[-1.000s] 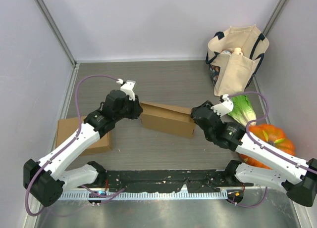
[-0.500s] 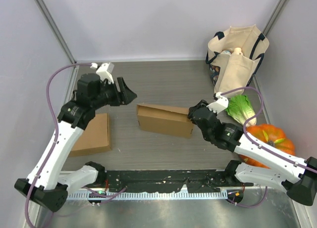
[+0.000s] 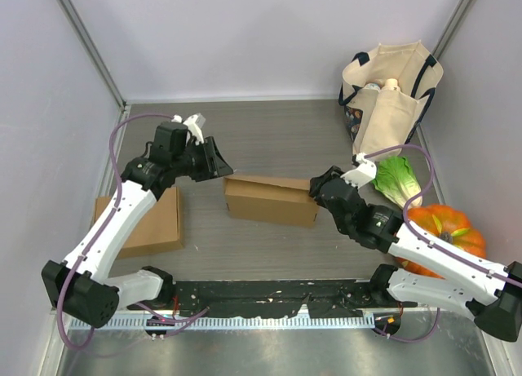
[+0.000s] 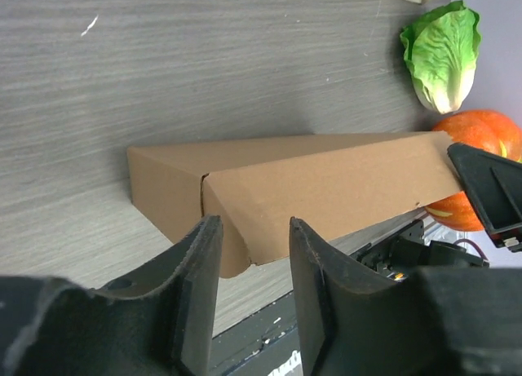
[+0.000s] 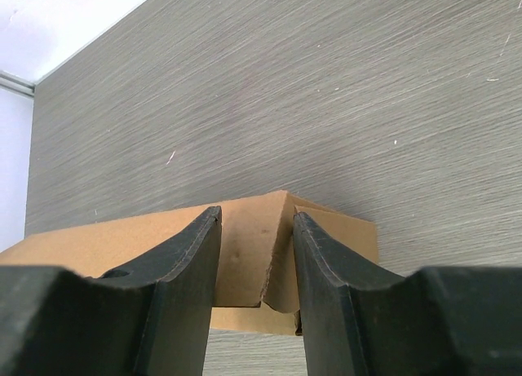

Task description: Fold the paper box

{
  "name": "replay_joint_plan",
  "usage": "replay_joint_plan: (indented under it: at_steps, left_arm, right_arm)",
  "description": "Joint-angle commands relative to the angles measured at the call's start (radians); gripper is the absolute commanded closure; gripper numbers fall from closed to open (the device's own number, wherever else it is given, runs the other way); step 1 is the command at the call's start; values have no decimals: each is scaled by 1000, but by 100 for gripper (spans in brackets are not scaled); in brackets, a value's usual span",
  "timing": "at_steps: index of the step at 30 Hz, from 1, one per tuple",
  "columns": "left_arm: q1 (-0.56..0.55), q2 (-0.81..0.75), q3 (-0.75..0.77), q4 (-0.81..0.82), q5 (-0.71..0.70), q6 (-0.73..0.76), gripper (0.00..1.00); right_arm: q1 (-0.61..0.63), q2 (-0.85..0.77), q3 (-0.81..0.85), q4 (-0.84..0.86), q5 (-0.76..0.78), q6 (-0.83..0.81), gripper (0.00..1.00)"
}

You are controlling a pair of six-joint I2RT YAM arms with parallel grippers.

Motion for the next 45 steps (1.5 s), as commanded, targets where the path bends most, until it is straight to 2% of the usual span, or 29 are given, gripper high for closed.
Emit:
replay_joint_plan:
  at_steps: [1,3,7,10,14,17,18,19,20,23,25,29,34,36,38,39,41,43,45]
  left_arm:
    - [-10,-48,-56,46,11,-13,61]
    - [-16,-48,-73,51,8,-13,64]
    - [-24,-70,-154,78,-7,-13,81]
    - [-24,-127,-232,100,-33,-10,85]
    - [-24,-182,-295,120,-33,-4,84]
    - [-23,-189,-289,117,-6,8,76]
    - [-24,-186,-289,121,-2,10,74]
    - [-24,-187,-288,124,1,16,70]
    - [-24,-186,-289,126,2,17,69]
    - [-23,-176,-292,137,13,20,66]
    - [-23,-170,-292,140,22,22,66]
    - [-23,-178,-307,152,27,22,69]
    - [-23,-186,-361,164,24,34,76]
    - [-19,-183,-389,161,4,49,81]
    - [0,-169,-400,160,25,54,85]
    - [2,-166,-397,158,34,59,85]
    - [10,-179,-381,146,37,66,81]
    - [16,-195,-369,144,39,71,69]
    - [30,-205,-349,143,68,73,58]
  right_arm:
    - [6,-12,-21,-49,6,-20,55]
    - [6,-12,-25,-46,3,-17,55]
    - [6,-12,-66,-27,-17,-8,55]
    - [8,-30,-108,-4,-49,-46,54]
    - [-12,-123,-110,28,-150,-181,45]
    - [-116,-182,-54,-16,-328,-227,38]
    - [-156,-188,-41,-47,-447,-236,31]
    - [-243,-188,-24,-52,-521,-270,30]
    - [-280,-184,-16,-58,-584,-282,29]
    - [-366,-170,-16,-43,-782,-294,28]
    - [-374,-145,-16,-12,-834,-290,28]
    - [-379,-147,-54,40,-871,-276,37]
    - [-403,-234,-290,232,-916,-282,55]
    - [-440,-246,-400,340,-982,-285,64]
    - [-471,-239,-439,400,-1060,-287,74]
    - [-497,-234,-441,402,-1084,-290,75]
    - [-514,-233,-413,367,-1120,-298,66]
    - [-521,-242,-343,326,-1137,-310,52]
    - [-532,-243,-288,295,-1185,-314,47]
